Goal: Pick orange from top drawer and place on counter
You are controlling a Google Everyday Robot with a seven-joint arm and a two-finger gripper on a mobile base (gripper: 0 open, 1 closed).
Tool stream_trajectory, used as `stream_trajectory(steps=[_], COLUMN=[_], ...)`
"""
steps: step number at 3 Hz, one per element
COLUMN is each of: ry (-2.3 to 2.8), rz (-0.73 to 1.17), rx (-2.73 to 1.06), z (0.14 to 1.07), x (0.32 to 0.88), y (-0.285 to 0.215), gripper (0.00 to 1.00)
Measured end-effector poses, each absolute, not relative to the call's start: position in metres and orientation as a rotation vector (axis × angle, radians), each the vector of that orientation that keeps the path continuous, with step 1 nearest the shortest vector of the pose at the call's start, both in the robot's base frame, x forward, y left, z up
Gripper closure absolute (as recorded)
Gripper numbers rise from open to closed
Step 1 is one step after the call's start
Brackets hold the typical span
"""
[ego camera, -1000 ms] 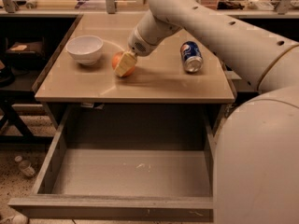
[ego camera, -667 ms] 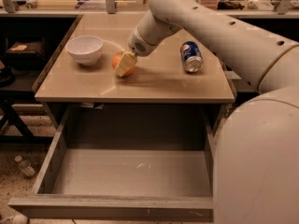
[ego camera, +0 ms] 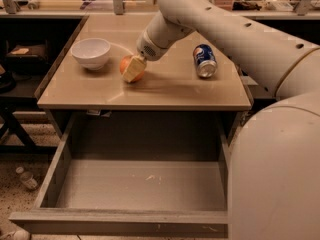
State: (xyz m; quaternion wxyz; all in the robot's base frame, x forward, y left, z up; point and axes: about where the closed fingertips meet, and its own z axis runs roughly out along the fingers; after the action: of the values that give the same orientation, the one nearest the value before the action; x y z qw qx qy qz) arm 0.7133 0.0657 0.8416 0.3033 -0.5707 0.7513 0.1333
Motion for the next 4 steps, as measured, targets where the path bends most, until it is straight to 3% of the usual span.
stream_trajectory(steps=[1, 2, 4], ry=[1.991, 1.991, 1.968], rz=[0.353, 0.354, 0.326], rx=[-1.513, -1.513, -1.507], z=[0.842, 0.842, 0.856], x=[0.713, 0.713, 0.719], y=[0.066, 0.066, 0.065], gripper=[0.13, 0.00, 0.00])
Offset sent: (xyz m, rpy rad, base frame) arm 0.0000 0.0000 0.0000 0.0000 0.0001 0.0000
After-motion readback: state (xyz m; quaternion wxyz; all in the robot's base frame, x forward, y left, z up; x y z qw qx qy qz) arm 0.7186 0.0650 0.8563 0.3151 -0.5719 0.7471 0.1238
